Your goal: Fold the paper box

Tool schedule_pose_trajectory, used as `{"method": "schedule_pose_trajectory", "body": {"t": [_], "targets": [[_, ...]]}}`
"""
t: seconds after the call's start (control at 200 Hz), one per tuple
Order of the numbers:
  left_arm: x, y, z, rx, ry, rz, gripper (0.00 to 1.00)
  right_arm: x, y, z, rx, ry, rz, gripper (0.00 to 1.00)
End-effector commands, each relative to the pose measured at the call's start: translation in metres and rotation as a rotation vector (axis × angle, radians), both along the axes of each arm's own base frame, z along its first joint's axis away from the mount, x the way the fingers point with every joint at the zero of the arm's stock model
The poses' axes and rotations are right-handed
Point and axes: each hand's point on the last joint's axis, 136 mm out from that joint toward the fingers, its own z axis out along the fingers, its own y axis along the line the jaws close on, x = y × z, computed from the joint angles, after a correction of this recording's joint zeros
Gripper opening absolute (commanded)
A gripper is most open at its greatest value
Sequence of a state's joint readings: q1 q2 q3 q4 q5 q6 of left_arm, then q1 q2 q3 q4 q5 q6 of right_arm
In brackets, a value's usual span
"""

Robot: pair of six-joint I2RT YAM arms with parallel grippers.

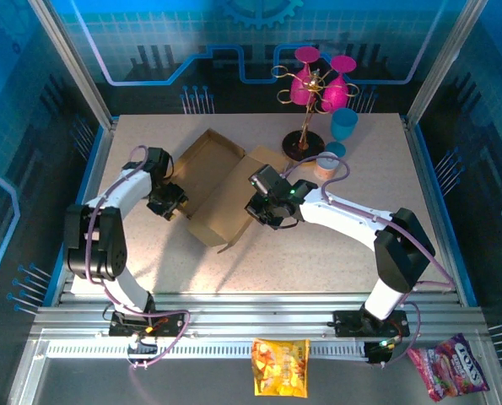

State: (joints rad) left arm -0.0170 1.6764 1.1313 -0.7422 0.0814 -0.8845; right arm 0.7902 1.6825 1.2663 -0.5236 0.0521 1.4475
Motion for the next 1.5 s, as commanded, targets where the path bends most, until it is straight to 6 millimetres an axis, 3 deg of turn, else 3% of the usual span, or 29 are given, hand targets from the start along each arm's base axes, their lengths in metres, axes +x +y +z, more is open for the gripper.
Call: {"method": "schedule_pose_trajectory", "body": {"t": [0.0, 0.175, 0.5, 0.795, 0.831, 0.866, 0.906, 1.021, 1.131, 1.236, 1.371, 1.496], "targets": [[0.002, -0.004, -0.012, -0.032, -0.006, 0.039, 0.34, 0.005, -0.007, -0.001, -0.032, 0.000, -0.009, 0.00], [-0.003, -0.006, -0.022, -0.038, 0.023, 0.048, 0.29, 0.006, -0.006, -0.001, -0.030, 0.003, -0.012, 0.00], [-0.009, -0.007, -0.037, -0.020, 0.057, 0.053, 0.00, 0.007, -0.006, 0.001, -0.038, 0.005, -0.009, 0.00], [-0.014, -0.013, -0.040, -0.045, 0.089, 0.058, 0.00, 0.007, -0.006, 0.002, -0.064, 0.000, 0.025, 0.00], [-0.012, -0.015, -0.036, -0.054, 0.082, 0.057, 0.17, 0.006, -0.007, 0.002, -0.076, 0.000, 0.037, 0.00], [-0.010, -0.016, -0.028, -0.059, 0.068, 0.057, 0.37, 0.006, -0.008, 0.003, -0.090, -0.004, 0.057, 0.00], [-0.006, -0.017, -0.016, -0.061, 0.042, 0.057, 0.51, 0.007, -0.011, 0.004, -0.108, -0.007, 0.080, 0.00], [0.008, -0.022, 0.037, -0.081, -0.074, 0.043, 0.66, 0.009, -0.029, 0.013, -0.196, -0.045, 0.187, 0.00], [0.014, -0.026, 0.085, -0.104, -0.169, 0.038, 0.68, 0.011, -0.059, 0.027, -0.316, -0.087, 0.299, 0.00], [0.015, -0.031, 0.117, -0.148, -0.238, 0.057, 0.68, 0.017, -0.083, 0.043, -0.384, -0.131, 0.404, 0.00], [0.023, -0.034, 0.155, -0.184, -0.335, 0.070, 0.68, 0.033, -0.106, 0.082, -0.515, -0.244, 0.542, 0.00], [0.048, -0.039, 0.202, -0.167, -0.520, -0.026, 0.60, 0.045, -0.115, 0.117, -0.620, -0.358, 0.706, 0.00]]}}
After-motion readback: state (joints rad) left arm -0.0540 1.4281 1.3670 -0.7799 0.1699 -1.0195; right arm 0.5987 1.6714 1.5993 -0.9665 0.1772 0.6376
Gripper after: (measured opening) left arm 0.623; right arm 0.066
